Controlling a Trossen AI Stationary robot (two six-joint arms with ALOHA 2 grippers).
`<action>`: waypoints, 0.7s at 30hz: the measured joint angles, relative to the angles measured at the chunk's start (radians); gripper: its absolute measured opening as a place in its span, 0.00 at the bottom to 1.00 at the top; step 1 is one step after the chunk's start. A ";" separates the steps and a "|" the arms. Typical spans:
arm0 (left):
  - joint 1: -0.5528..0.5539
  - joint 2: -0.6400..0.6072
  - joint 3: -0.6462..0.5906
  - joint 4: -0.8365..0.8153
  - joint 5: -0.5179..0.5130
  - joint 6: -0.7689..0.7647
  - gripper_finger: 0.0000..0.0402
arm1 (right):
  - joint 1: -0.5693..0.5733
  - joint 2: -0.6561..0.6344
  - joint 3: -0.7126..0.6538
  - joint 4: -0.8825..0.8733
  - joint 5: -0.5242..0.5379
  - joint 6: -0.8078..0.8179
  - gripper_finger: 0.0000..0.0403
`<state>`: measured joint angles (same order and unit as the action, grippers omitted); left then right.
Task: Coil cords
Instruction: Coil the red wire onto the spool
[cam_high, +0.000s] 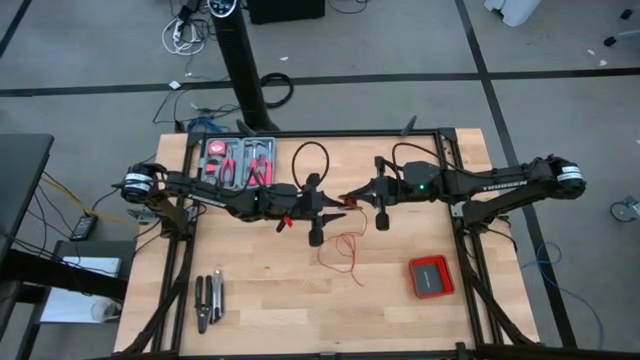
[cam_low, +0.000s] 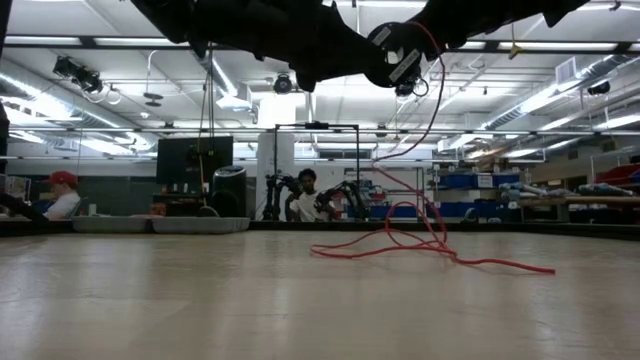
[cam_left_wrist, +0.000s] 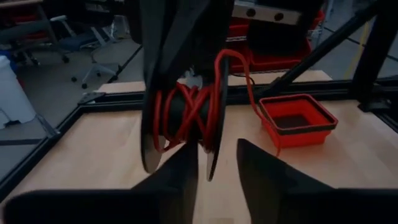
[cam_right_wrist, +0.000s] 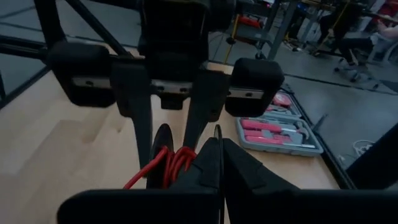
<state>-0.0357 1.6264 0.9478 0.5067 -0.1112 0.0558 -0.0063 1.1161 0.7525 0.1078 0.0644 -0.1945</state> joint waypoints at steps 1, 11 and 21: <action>0.001 0.000 0.000 0.001 -0.001 -0.004 0.31 | -0.002 -0.007 -0.001 -0.002 0.002 -0.004 0.00; 0.001 -0.023 0.000 -0.016 -0.046 -0.020 0.35 | -0.004 -0.198 -0.002 -0.058 0.081 -0.040 0.00; 0.000 0.056 0.001 0.263 0.087 -0.192 0.35 | 0.000 -0.207 -0.008 0.085 0.143 -0.144 0.00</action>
<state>-0.0357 1.6824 0.9491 0.7696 -0.0239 -0.1366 -0.0067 0.9096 0.7441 0.1928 0.2073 -0.3381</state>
